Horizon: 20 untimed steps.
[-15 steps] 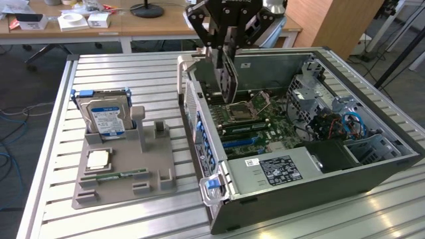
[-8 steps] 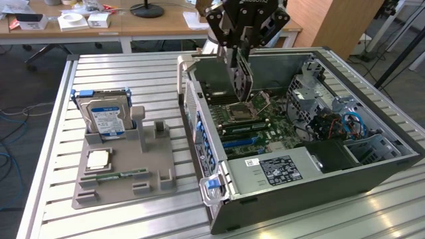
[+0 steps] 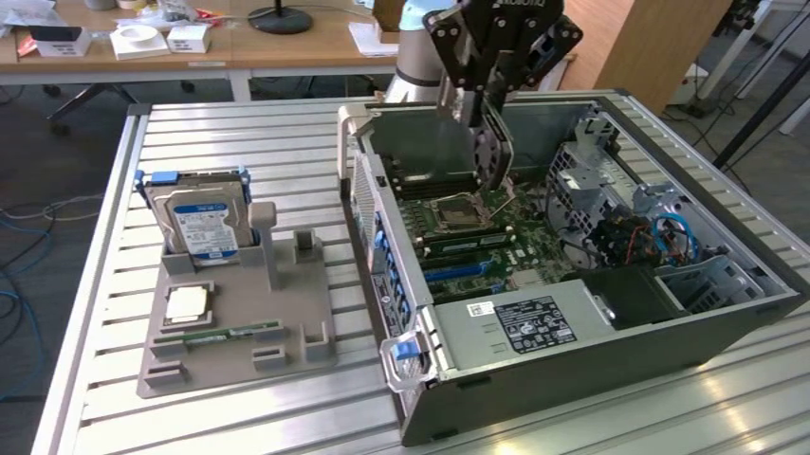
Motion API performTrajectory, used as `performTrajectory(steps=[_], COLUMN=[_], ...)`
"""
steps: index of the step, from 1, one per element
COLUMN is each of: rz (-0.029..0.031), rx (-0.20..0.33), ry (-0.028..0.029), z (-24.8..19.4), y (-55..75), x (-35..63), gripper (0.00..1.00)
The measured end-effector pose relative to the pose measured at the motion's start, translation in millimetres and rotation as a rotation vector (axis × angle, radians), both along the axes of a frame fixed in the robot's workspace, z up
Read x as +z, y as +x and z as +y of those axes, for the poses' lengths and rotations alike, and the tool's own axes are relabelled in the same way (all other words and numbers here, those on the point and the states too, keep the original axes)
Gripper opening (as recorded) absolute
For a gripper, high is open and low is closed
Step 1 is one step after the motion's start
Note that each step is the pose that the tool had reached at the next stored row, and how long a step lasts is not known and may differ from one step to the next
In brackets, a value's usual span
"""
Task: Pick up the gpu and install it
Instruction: 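Pick up the gpu and move the gpu toward the slot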
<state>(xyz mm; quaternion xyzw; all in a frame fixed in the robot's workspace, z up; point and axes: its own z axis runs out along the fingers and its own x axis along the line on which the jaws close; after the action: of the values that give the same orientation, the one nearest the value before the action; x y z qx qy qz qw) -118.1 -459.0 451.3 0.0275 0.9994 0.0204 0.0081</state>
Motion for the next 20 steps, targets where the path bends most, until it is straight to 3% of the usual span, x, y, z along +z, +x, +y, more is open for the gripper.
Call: performTrajectory(steps=[20], rz=[0.0], rx=[0.001], ry=[0.0], z=[0.0], y=[78.6], x=[0.0], gripper=[0.26])
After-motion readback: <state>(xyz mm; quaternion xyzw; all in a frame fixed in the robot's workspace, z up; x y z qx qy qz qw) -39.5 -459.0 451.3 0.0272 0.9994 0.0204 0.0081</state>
